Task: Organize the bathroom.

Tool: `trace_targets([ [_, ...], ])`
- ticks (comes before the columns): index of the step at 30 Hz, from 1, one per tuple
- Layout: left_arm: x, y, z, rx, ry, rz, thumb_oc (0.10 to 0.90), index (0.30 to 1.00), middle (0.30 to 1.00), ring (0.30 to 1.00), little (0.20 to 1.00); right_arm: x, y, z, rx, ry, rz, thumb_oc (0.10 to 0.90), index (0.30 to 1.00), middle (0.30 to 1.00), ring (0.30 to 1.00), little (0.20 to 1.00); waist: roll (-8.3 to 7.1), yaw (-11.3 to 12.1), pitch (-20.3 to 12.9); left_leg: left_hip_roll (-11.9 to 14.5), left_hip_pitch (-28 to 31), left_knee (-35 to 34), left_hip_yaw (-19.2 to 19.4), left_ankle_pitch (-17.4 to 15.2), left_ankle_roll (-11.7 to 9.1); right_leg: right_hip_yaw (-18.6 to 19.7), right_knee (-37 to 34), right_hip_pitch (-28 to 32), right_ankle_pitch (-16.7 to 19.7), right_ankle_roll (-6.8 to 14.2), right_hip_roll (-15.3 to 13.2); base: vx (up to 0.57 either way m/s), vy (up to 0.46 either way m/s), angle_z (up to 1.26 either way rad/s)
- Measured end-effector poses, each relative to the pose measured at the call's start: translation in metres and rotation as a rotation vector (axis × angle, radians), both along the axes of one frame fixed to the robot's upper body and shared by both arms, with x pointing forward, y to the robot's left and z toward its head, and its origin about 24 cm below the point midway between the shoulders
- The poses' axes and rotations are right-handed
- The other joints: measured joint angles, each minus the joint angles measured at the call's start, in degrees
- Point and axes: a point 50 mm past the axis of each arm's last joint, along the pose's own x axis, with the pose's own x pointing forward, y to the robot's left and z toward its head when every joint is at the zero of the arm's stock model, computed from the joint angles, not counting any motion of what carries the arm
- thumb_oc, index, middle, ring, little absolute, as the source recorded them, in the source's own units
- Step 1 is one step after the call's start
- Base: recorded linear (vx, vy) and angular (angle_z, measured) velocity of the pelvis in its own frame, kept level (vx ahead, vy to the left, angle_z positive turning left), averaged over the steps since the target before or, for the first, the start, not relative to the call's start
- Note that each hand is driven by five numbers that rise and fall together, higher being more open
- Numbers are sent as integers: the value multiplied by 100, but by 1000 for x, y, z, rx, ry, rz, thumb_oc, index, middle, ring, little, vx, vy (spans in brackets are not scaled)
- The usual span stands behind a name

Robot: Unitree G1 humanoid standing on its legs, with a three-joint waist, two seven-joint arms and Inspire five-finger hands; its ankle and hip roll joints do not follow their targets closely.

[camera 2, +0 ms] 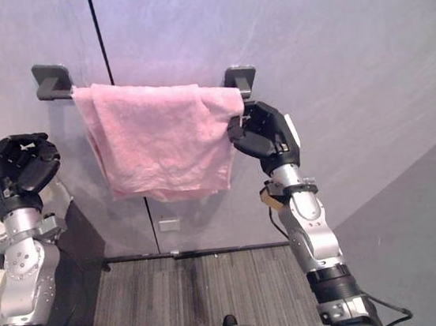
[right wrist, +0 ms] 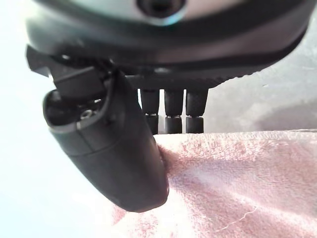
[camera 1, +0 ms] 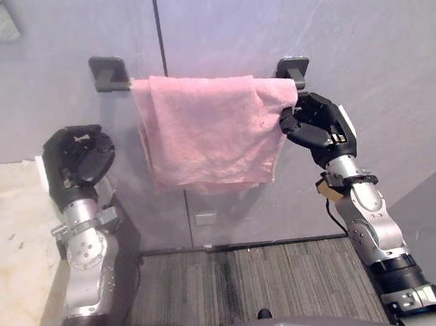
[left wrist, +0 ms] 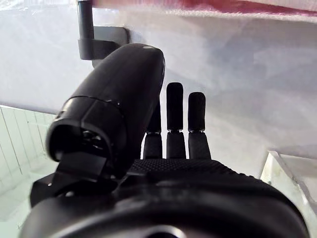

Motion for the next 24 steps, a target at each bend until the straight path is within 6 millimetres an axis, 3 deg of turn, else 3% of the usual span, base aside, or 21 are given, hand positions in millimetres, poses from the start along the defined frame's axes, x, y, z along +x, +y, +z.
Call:
trace_targets([
  [8, 4, -16, -5, 0, 22, -114, 800, 900, 900, 900, 900, 0, 0, 0, 0, -3, 1, 400, 300, 300, 300, 300, 2, -34, 1, -14, 1, 0, 15, -14, 21, 4, 0, -6, 13, 20, -28, 0, 0, 0],
  [24, 5, -16, -5, -60, 21, -131, 800, 900, 900, 900, 900, 1, 3, -1, 3, 8, 12, 400, 300, 300, 300, 300, 7, -66, 5, -24, 4, -14, 25, -18, 25, 14, 1, -5, 29, 45, -37, 0, 0, 0],
])
